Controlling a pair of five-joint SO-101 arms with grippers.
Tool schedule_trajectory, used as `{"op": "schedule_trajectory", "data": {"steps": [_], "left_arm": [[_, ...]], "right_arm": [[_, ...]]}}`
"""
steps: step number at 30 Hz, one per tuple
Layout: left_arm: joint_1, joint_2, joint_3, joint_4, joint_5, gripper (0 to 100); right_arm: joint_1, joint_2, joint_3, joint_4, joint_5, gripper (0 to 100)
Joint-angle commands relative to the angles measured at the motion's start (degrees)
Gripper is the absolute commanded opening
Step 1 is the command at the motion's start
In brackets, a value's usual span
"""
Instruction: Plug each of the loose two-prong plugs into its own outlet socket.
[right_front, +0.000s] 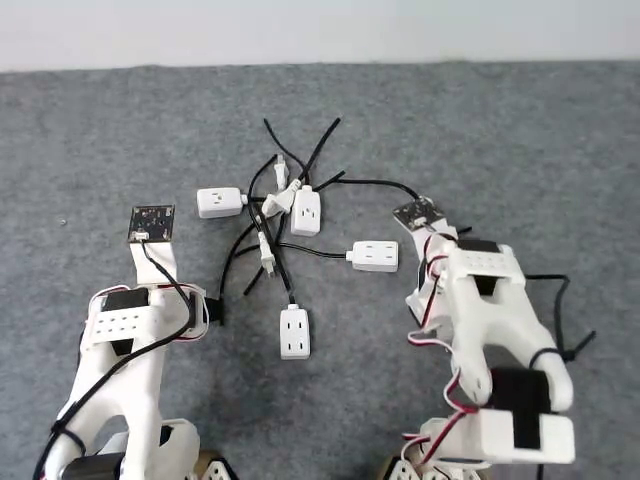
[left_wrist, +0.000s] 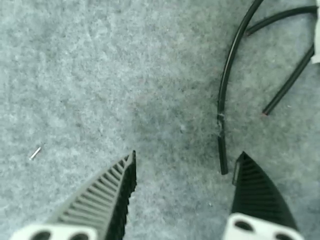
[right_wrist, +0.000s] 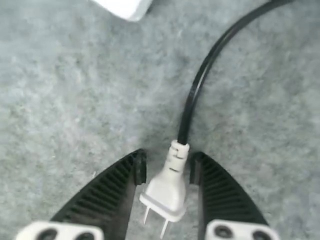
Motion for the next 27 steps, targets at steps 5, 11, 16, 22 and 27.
{"op": "schedule_trajectory", "data": {"steps": [5, 11, 16, 22, 27], "left_arm": [[-0.1, -0.4, -1.5, -1.4, -0.7, 30], [0.0, -0.4, -1.5, -1.4, -0.7, 30], [0.0, -0.4, -1.5, -1.3, -0.7, 30], [0.0, -0.4, -1.5, -1.3, -0.8, 30], [-0.1, -0.4, -1.5, -1.2, -0.8, 30]], "right_arm": [[0.3, 6.7, -9.6, 4.4, 0.9, 3.2], [0.4, 4.9, -9.8, 4.9, 0.7, 0.8], [-0.5, -3.2, -9.9, 9.3, 0.7, 1.2], [-0.7, -4.7, -9.4, 10.0, 3.2, 12.6], [-0.7, -4.7, -9.3, 9.5, 3.7, 12.9]]}}
